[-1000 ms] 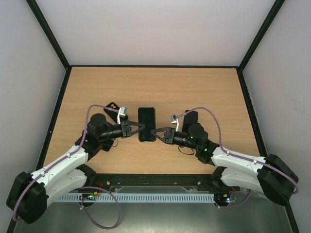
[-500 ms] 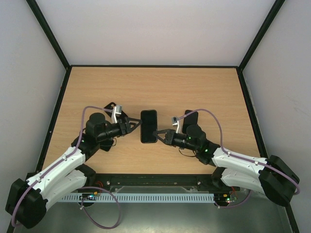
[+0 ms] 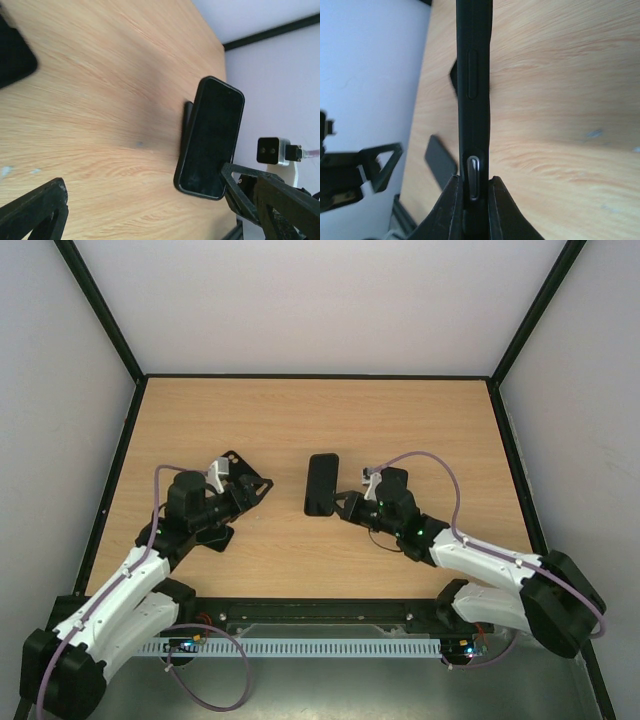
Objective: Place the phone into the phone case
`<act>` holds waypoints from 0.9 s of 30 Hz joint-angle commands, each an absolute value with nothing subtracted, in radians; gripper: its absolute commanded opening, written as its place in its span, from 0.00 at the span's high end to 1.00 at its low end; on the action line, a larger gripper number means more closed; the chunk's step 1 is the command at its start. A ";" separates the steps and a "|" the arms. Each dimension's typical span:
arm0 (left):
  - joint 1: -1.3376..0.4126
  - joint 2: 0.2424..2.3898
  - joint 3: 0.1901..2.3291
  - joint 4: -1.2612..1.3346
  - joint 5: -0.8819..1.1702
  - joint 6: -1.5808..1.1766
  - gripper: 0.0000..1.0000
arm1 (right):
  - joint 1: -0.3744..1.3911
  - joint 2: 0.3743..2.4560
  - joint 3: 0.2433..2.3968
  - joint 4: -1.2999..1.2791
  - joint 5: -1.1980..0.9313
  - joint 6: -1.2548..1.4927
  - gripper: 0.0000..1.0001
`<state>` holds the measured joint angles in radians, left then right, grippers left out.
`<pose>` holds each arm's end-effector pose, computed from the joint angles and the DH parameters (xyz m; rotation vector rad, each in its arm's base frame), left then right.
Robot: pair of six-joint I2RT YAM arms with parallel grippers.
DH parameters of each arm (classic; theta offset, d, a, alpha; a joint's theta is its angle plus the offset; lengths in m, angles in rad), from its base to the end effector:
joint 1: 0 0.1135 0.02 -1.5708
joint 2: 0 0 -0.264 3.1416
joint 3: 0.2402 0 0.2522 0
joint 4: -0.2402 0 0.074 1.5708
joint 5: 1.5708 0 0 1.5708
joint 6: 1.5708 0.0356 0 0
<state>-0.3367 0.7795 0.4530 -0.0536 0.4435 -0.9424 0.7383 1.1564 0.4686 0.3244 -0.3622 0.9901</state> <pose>0.1668 -0.0746 0.2379 -0.3221 2.1123 -1.2360 0.1700 0.1718 0.2079 0.0007 2.2225 1.4186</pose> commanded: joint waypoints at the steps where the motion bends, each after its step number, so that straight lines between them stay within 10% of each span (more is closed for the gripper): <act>1: -0.251 0.770 0.433 -0.170 0.426 -0.941 0.00 | 0.653 1.248 0.517 0.382 -0.393 0.965 0.98; 27: -0.041 0.765 0.469 -0.544 0.086 -1.050 0.02 | 0.426 1.665 0.588 0.439 -0.561 0.992 0.89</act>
<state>-0.0486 0.7502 0.4286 -0.4614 0.1696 -1.0199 0.4282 1.6249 0.5625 0.4416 -0.5568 1.0019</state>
